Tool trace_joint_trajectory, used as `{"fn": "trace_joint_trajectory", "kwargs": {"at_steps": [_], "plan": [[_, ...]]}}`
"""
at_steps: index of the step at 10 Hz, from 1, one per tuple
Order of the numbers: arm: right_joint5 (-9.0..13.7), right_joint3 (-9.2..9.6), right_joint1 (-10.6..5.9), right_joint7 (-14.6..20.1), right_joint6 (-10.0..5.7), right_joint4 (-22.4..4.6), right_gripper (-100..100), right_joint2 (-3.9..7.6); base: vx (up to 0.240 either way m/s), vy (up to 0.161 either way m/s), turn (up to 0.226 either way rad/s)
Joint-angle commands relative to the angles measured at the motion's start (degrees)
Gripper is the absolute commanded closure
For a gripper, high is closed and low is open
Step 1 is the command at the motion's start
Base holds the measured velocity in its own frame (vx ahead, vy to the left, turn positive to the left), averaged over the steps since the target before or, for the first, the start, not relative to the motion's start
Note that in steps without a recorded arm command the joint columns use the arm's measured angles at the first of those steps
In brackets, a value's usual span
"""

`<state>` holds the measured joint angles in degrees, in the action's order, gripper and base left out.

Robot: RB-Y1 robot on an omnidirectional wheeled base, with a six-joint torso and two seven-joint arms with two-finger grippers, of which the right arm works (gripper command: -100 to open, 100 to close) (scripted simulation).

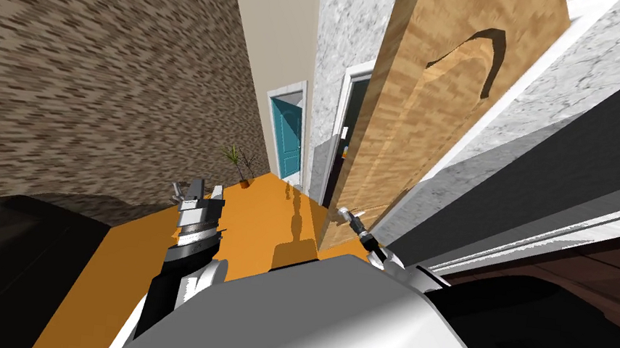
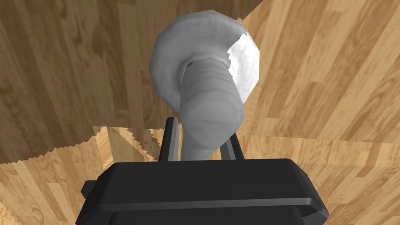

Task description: Pull the door open

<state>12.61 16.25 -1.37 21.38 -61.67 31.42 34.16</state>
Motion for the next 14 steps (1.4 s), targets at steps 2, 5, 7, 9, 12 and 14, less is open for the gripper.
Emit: {"fn": "trace_joint_trajectory", "kwargs": {"at_steps": [2,5,7,9,12,14], "plan": [[-0.69,-1.02,-1.76,-1.15,1.95,-0.78,100,-1.83,-0.179,-0.106,0.18],[-1.2,-2.61,-3.55,-2.47,5.07,-0.28,100,-3.43,-0.159,-0.093,0.156],[-1.49,-3.52,-4.58,-3.23,6.86,0.02,100,-4.34,-0.219,-0.089,0.169],[-1.76,-4.38,-5.55,-3.95,8.54,0.31,100,-5.19,-0.162,-0.095,0.143],[-2.15,-5.62,-6.97,-4.98,10.93,0.74,100,-6.41,-0.191,-0.085,0.127],[-2.28,-6.05,-7.47,-5.34,11.76,0.89,100,-6.84,-0.17,-0.082,0.096]]}}
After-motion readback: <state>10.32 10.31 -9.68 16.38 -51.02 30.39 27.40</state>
